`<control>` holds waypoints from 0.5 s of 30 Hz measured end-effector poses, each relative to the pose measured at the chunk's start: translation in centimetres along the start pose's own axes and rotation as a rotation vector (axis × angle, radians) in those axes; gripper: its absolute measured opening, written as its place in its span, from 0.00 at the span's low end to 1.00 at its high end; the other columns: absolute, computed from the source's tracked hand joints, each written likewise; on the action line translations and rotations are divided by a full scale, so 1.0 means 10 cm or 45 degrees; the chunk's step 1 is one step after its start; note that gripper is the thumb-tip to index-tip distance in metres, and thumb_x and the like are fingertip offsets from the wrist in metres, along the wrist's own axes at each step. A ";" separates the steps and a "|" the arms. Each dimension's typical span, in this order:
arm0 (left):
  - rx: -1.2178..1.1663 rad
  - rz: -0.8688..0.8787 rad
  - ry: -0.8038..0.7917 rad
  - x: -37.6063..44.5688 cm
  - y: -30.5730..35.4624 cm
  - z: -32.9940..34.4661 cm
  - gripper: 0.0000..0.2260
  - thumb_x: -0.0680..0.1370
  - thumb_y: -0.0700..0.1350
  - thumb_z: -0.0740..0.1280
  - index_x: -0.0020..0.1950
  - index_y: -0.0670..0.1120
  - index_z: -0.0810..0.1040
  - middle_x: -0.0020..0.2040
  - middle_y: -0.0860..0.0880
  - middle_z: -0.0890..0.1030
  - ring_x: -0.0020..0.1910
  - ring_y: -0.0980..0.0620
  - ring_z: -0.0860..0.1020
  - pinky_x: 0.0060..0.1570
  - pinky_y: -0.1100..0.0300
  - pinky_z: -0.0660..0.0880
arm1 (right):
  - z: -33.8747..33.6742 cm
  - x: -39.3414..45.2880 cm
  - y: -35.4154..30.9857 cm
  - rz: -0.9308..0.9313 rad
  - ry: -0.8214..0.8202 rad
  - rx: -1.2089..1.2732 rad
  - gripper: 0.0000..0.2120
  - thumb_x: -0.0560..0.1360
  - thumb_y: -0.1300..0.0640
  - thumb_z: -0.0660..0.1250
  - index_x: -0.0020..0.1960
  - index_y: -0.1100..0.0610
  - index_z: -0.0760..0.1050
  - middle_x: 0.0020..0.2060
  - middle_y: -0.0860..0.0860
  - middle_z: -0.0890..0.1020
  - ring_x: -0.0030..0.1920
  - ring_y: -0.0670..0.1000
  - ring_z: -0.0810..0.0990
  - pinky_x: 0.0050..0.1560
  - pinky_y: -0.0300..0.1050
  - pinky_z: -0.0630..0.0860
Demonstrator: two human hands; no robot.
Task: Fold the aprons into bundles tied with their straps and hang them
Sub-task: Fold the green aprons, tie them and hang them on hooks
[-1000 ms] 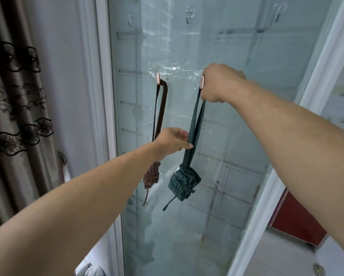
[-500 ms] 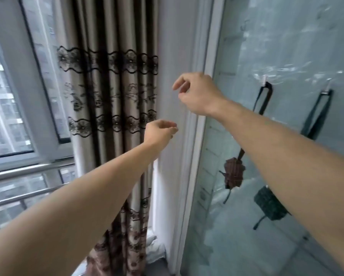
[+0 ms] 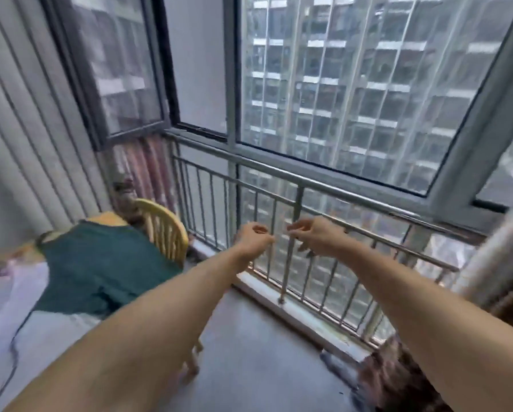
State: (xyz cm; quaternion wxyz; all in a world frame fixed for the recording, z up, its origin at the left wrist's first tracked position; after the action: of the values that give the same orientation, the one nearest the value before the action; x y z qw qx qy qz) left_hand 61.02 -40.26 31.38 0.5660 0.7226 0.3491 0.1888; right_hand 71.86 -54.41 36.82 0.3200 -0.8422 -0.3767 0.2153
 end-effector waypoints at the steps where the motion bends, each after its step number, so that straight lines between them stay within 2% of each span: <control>1: -0.053 -0.049 0.125 0.03 -0.29 -0.51 0.09 0.72 0.41 0.77 0.48 0.49 0.81 0.47 0.46 0.83 0.48 0.48 0.80 0.50 0.56 0.77 | 0.46 0.21 -0.31 -0.047 -0.104 -0.032 0.06 0.80 0.57 0.69 0.56 0.54 0.82 0.46 0.56 0.84 0.39 0.51 0.81 0.42 0.50 0.82; 3: -0.142 -0.152 0.278 0.05 -0.80 -1.32 0.08 0.76 0.39 0.74 0.54 0.45 0.80 0.48 0.45 0.81 0.47 0.48 0.77 0.44 0.59 0.74 | 1.21 0.51 -0.78 -0.122 -0.244 -0.103 0.08 0.79 0.57 0.70 0.57 0.57 0.81 0.47 0.57 0.84 0.38 0.51 0.80 0.43 0.49 0.80; 4: -0.137 -0.225 0.339 0.02 -1.12 -1.79 0.07 0.77 0.39 0.73 0.54 0.44 0.80 0.49 0.44 0.81 0.48 0.48 0.77 0.44 0.58 0.73 | 1.64 0.68 -1.06 -0.162 -0.318 -0.124 0.08 0.79 0.56 0.70 0.57 0.56 0.81 0.48 0.56 0.84 0.39 0.50 0.80 0.42 0.48 0.78; 6: -0.104 -0.353 0.398 -0.03 -1.62 -2.43 0.06 0.78 0.40 0.73 0.53 0.44 0.80 0.53 0.43 0.81 0.49 0.48 0.77 0.47 0.57 0.72 | 2.21 0.89 -1.42 -0.207 -0.408 -0.219 0.09 0.79 0.54 0.70 0.57 0.57 0.80 0.53 0.55 0.83 0.46 0.54 0.82 0.47 0.50 0.78; 8: -0.102 -0.472 0.478 -0.09 -2.10 -3.18 0.05 0.78 0.40 0.73 0.53 0.44 0.80 0.55 0.40 0.81 0.50 0.47 0.76 0.47 0.57 0.71 | 2.87 1.10 -1.85 -0.236 -0.477 -0.304 0.14 0.80 0.53 0.68 0.64 0.56 0.79 0.57 0.51 0.81 0.55 0.54 0.81 0.52 0.46 0.77; 10: -0.109 -0.577 0.570 -0.16 -2.46 -3.85 0.05 0.78 0.40 0.73 0.54 0.43 0.80 0.52 0.39 0.81 0.47 0.47 0.75 0.44 0.58 0.70 | 3.47 1.26 -2.18 -0.235 -0.583 -0.277 0.17 0.81 0.53 0.68 0.68 0.54 0.77 0.62 0.49 0.79 0.60 0.52 0.80 0.54 0.43 0.76; 12: -0.108 -0.652 0.622 -0.21 -2.75 -4.29 0.07 0.78 0.40 0.72 0.56 0.42 0.82 0.48 0.42 0.80 0.45 0.47 0.76 0.42 0.59 0.72 | 3.95 1.33 -2.38 -0.242 -0.698 -0.292 0.17 0.81 0.54 0.68 0.69 0.55 0.76 0.64 0.51 0.79 0.61 0.54 0.80 0.54 0.44 0.76; 15: -0.127 -0.744 0.659 -0.27 -3.19 -4.76 0.07 0.78 0.42 0.72 0.56 0.44 0.81 0.53 0.44 0.81 0.52 0.46 0.79 0.50 0.56 0.75 | 4.68 1.48 -2.52 -0.258 -0.782 -0.429 0.20 0.79 0.54 0.70 0.70 0.55 0.75 0.61 0.52 0.81 0.58 0.55 0.80 0.56 0.49 0.78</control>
State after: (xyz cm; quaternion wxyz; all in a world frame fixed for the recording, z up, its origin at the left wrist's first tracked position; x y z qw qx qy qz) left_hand 18.09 -5.90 15.07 0.5235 0.4930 0.6616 0.2124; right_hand 40.27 -12.43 19.82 0.0685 -0.7376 -0.5669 0.3603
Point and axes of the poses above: each hand's wrist, its own x-axis towards the middle knuckle, its own z-axis out of the palm, y = z × x, the point moved 1 cm from there along x, towards the middle knuckle
